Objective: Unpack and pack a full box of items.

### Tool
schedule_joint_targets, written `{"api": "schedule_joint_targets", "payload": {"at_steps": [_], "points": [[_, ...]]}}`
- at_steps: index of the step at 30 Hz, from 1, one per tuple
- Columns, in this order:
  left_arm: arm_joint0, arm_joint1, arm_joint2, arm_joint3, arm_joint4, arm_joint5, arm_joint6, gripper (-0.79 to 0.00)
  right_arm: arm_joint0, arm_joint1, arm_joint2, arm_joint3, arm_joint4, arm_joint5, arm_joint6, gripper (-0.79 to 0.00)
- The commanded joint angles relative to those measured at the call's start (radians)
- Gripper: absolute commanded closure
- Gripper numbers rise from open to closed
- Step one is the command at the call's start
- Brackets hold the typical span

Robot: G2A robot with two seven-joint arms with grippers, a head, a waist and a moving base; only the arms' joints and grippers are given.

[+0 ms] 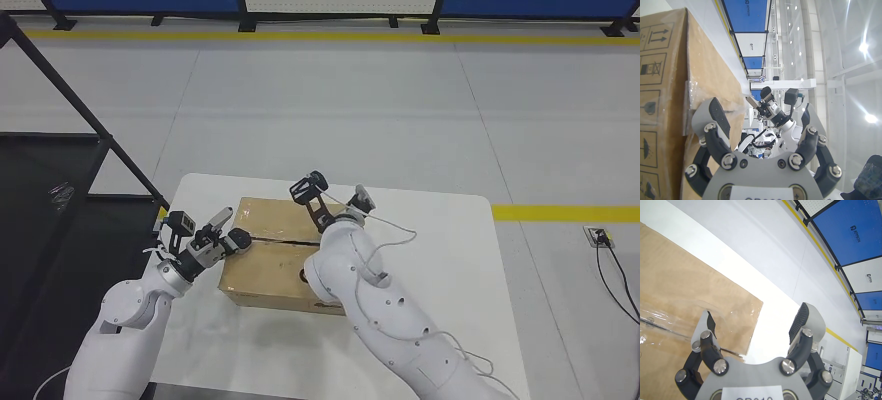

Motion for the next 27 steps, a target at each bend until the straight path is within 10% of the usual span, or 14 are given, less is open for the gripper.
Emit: {"api": "schedule_joint_targets", "payload": {"at_steps": [1,27], "points": [[0.0,0.0,0.001,-0.001,0.001,0.001,0.0,-0.785,-0.013,0.001,0.015,-0.015,-0.017,0.002,0.006,-0.785],[-0.011,-0.001,0.022,-0.001,0.01,0.005,0.006,-0.785,-0.238,0.007,0.211,-0.287,-0.05,-0.024,-0.035,-0.785]]}}
